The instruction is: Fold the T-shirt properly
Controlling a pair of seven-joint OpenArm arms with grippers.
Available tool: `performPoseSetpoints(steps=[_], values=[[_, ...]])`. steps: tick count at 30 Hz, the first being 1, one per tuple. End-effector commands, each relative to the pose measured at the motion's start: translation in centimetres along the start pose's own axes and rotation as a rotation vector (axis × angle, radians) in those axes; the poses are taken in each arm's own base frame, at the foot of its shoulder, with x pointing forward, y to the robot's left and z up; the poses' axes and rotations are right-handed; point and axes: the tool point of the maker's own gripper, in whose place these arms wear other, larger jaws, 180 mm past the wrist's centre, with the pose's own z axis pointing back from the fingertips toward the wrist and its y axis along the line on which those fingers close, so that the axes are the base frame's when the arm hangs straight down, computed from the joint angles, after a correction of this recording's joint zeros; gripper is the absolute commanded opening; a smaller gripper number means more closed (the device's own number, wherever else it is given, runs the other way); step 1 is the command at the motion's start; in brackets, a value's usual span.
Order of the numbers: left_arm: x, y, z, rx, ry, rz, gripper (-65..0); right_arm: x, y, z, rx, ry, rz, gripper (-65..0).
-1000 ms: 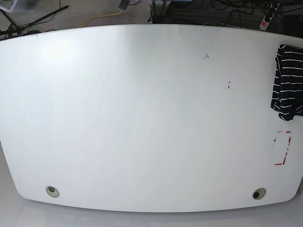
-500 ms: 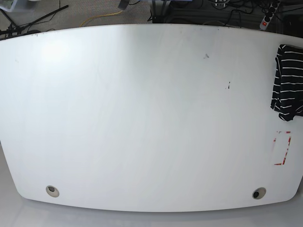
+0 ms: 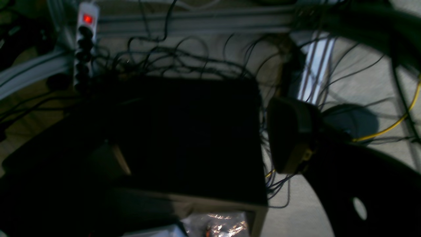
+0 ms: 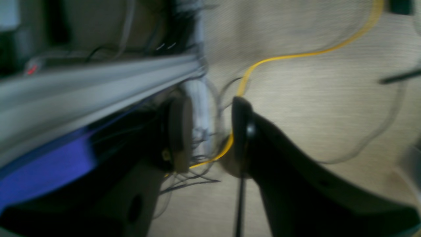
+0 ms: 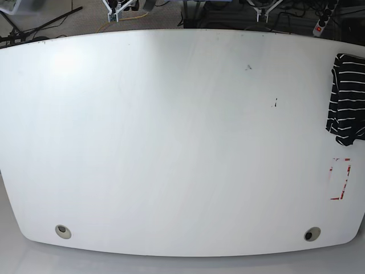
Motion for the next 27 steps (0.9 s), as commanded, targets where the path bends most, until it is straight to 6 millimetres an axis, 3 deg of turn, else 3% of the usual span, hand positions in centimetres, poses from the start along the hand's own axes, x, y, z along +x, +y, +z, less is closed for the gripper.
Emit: performPoseSetpoints(steps=[1,9,16,27], values=[[-1.1,-0.3,-0.2,-0.034,0.04,0.004,-14.4,-0.1,-1.1,0.1,-0.015,0.014,-0.01,-46.1],[-0.5,-1.8,-0.9,-0.08,0.095,0.027,-14.4,-0.1,-0.8,-0.6,-0.007,0.082,-0.023,-45.8],[-1.3,-3.0,-0.7,-0.107,0.184,0.029,-14.4,0.5,-0.4,-1.0,-0.002,0.086,-0.017,-45.8],[-1.5,-3.3,-0.7,-0.115,0.193,0.029,-14.2,0.2,-0.6,-0.8,-0.003,0.091,-0.018,-45.8]])
